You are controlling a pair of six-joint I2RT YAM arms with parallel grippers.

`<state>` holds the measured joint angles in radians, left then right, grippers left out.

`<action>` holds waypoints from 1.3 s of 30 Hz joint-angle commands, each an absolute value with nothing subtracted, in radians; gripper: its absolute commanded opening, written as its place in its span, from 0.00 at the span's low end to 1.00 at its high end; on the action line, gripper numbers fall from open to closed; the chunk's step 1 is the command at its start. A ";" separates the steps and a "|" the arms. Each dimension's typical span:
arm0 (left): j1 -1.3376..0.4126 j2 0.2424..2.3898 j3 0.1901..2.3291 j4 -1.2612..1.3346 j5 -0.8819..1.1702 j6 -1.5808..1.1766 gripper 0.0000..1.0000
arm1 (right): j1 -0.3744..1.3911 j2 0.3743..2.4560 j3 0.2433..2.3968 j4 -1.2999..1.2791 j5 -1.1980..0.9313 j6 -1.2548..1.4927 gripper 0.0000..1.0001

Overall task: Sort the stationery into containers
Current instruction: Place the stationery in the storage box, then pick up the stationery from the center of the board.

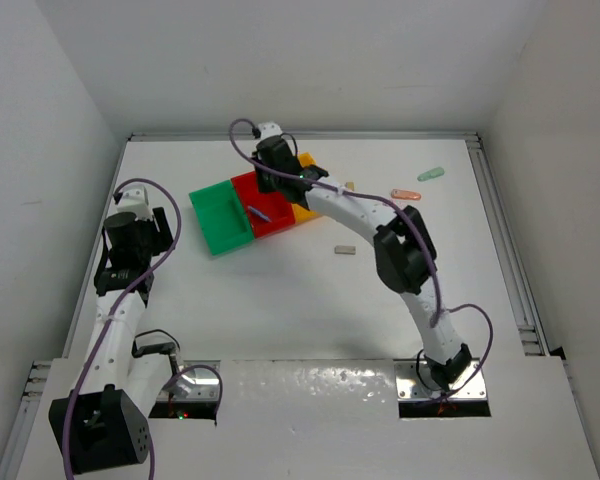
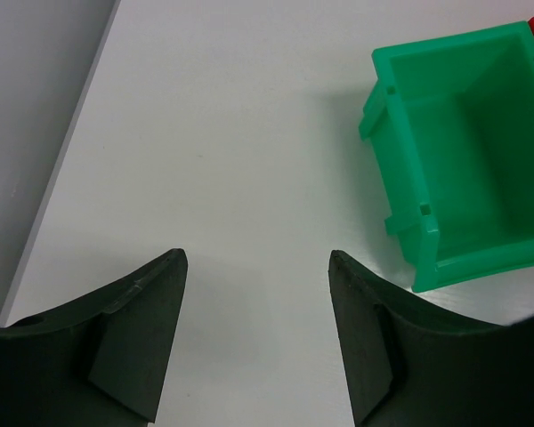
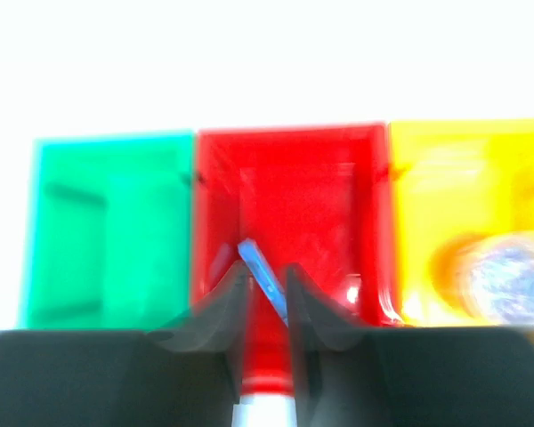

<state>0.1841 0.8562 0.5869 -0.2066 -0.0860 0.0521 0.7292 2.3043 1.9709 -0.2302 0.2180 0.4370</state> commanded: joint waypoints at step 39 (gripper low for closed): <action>0.245 0.844 0.578 -0.178 -0.103 0.043 0.64 | 0.150 2.054 1.484 -0.534 0.152 0.201 0.00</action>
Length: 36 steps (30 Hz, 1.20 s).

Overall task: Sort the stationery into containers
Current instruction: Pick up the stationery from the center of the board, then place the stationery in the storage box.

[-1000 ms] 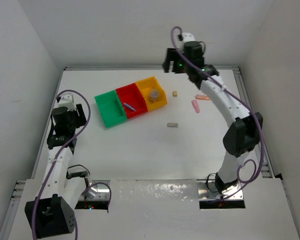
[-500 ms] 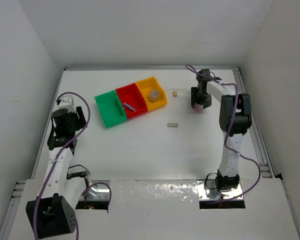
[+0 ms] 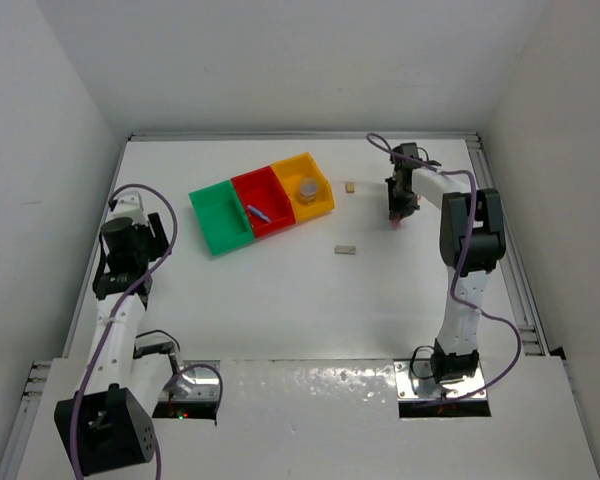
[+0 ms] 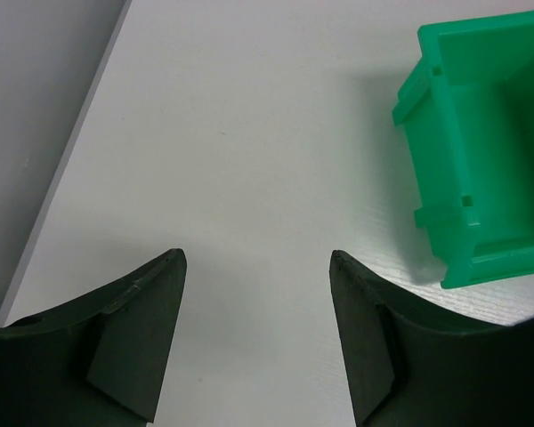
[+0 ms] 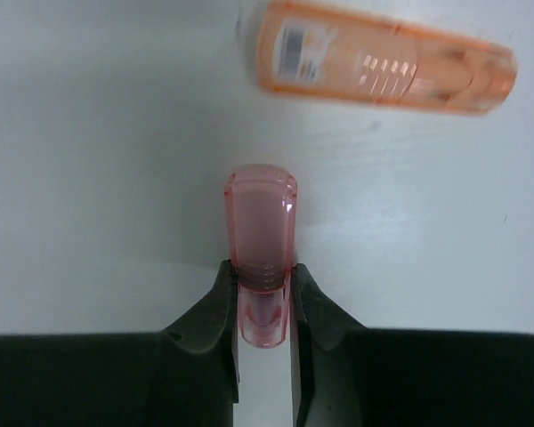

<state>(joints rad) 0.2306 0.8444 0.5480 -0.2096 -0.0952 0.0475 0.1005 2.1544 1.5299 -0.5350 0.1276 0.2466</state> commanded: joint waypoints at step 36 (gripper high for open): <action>0.222 0.684 0.712 -0.302 -0.077 0.333 0.67 | 0.696 2.457 2.020 -0.238 0.144 0.230 0.00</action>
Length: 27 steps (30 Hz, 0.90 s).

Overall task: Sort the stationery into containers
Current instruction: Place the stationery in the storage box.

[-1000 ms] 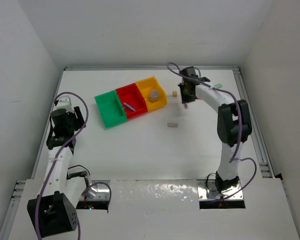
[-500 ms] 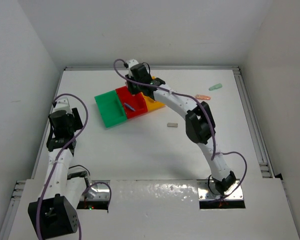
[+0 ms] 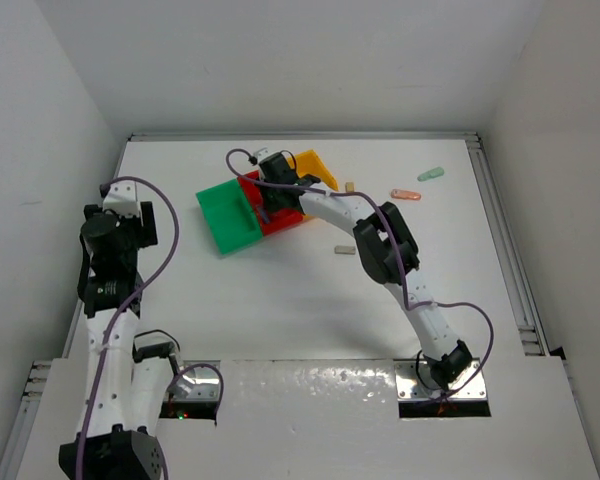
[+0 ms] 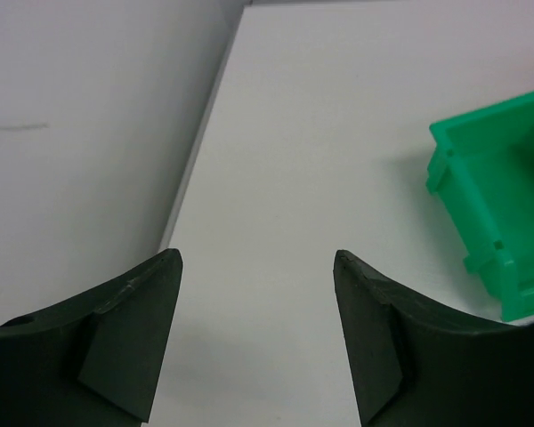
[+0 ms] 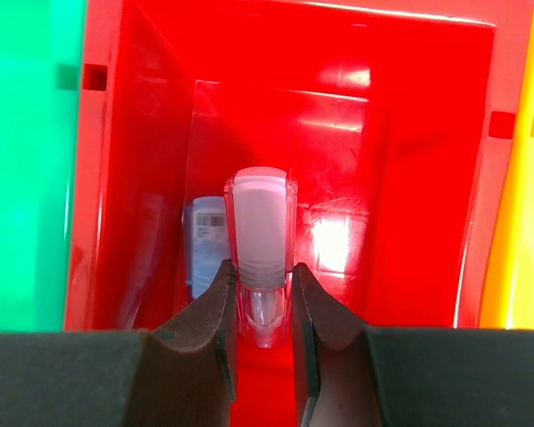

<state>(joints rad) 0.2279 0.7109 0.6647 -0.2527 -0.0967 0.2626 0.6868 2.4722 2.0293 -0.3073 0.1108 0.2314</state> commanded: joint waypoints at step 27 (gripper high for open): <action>-0.029 1.229 1.472 -0.799 0.091 0.391 0.60 | 0.696 2.234 1.954 -0.285 0.310 0.232 0.60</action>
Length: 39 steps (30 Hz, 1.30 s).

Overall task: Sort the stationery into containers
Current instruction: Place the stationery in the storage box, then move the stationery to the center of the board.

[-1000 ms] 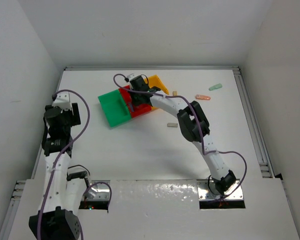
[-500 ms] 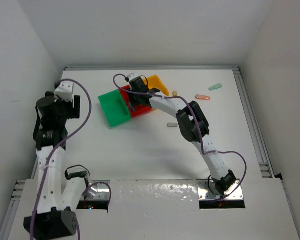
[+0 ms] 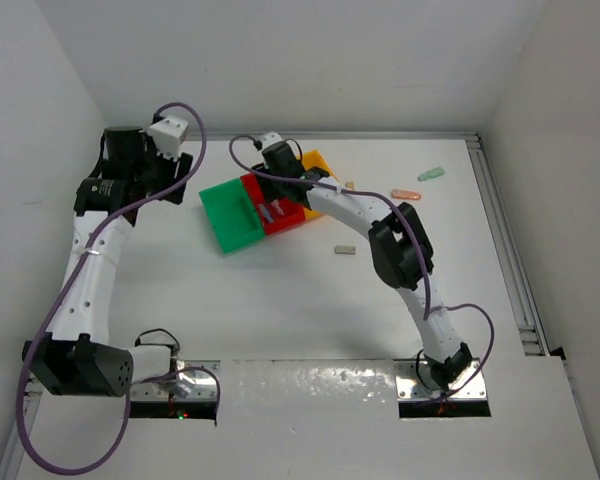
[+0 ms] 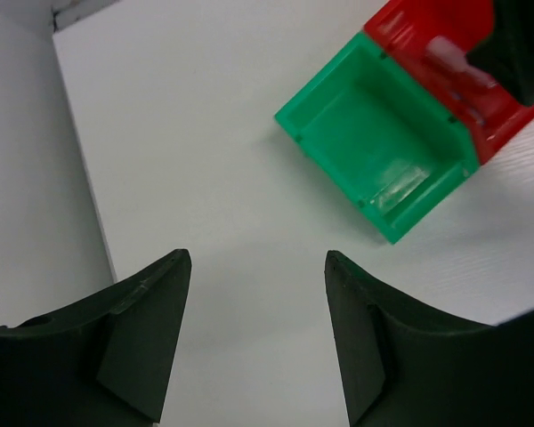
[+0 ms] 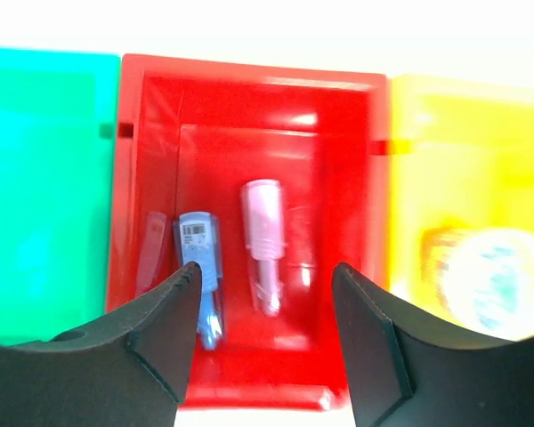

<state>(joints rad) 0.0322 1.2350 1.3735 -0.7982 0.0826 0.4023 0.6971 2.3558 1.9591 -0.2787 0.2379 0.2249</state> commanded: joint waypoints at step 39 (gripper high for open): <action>0.242 0.953 0.934 -0.322 0.024 0.163 0.62 | 0.015 2.126 1.661 -0.401 0.400 1.065 0.87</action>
